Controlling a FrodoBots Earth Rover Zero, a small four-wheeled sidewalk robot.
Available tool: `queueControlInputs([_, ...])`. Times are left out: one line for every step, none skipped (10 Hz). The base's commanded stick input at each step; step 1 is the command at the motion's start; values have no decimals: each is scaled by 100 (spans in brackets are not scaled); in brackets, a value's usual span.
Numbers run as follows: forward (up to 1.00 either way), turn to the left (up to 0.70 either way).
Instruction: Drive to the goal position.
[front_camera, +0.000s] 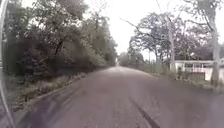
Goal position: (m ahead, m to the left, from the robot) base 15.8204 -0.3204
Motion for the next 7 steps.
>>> queueControlInputs([70, 0])
queueControlInputs([70, 0])
queueControlInputs([70, 0])
queueControlInputs([70, 0])
queueControlInputs([70, 0])
queueControlInputs([70, 0])
queueControlInputs([70, 0])
